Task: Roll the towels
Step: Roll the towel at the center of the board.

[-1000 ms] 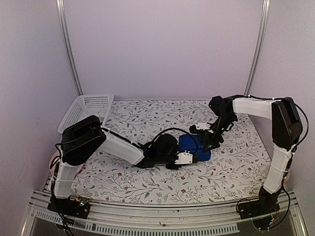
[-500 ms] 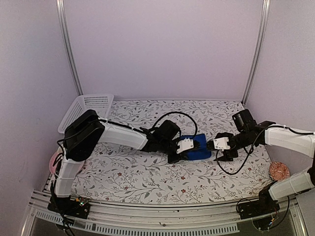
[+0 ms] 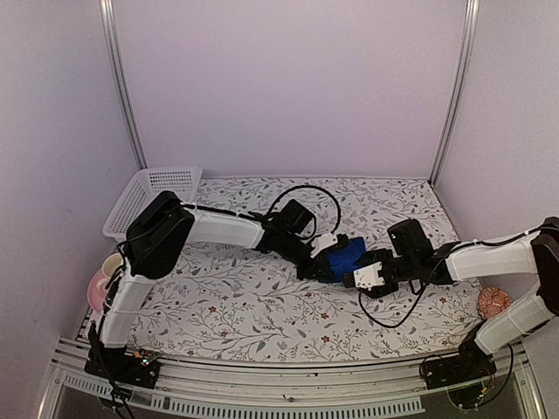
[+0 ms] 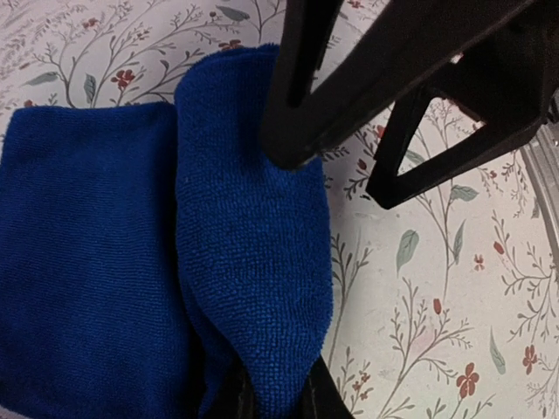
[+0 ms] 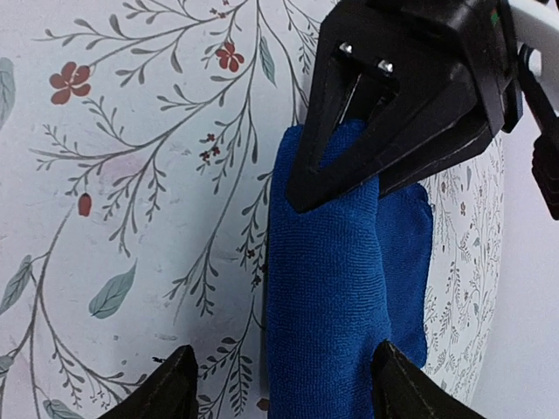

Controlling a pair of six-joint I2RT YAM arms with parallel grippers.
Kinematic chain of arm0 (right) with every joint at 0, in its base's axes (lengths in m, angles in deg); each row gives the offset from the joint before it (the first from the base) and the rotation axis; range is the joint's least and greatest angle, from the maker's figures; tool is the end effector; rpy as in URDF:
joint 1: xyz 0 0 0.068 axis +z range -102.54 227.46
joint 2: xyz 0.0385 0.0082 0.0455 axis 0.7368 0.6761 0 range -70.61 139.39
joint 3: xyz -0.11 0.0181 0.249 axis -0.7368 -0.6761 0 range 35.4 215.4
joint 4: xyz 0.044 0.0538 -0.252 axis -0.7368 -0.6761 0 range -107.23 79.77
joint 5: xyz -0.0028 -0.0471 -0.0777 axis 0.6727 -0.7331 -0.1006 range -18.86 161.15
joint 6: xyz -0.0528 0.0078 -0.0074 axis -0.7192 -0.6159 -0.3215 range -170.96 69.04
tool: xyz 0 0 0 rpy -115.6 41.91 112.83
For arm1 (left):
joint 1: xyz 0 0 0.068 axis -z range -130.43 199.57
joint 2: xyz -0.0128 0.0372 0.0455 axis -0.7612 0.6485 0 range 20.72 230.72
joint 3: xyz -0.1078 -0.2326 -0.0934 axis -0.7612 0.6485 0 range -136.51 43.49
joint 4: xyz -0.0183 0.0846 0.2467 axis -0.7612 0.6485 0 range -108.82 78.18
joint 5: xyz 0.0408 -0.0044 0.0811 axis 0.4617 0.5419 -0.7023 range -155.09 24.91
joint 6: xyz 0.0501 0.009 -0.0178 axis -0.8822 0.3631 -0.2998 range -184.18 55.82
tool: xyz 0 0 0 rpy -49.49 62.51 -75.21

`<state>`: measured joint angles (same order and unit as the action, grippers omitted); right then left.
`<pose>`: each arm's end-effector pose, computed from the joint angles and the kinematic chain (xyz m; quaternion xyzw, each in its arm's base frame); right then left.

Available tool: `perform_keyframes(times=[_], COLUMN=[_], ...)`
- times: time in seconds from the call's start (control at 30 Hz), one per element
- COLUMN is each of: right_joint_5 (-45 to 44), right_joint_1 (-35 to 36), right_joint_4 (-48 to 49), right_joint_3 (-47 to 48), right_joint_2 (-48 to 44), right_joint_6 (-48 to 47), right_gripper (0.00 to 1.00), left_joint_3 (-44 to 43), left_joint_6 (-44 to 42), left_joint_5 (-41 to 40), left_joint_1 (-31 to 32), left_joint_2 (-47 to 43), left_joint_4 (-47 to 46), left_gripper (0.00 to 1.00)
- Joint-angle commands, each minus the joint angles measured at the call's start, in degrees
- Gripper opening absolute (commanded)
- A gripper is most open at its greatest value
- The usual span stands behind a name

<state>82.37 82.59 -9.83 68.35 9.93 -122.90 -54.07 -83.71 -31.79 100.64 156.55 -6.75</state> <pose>0.2086 0.1553 0.1536 -0.7663 0.5220 -0.0283 0.3734 0.3021 -0.4053 0.1130 0.6001 0.6794 -0.3478 0.2395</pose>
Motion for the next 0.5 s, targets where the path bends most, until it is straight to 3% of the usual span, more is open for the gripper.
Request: perform_keyframes(times=[0.0,0.47], right_joint_5=[-6.1,-11.9], right_joint_1=[0.9,1.0], right_joint_4=[6.5,10.1], right_joint_3=[1.2,2.6], right_joint_2=[3.7,11.4], right_joint_6=[3.5,5.6], right_gripper=[0.65,0.55], left_joint_3=[0.8,-3.2], left_joint_6=[3.3,4.5], left_joint_5=[3.0,6.4], left_joint_1=[-1.3,-3.0], left_joint_2=[5.4,9.2], left_joint_4=[7.8,12.0], left_gripper=[0.04,0.08])
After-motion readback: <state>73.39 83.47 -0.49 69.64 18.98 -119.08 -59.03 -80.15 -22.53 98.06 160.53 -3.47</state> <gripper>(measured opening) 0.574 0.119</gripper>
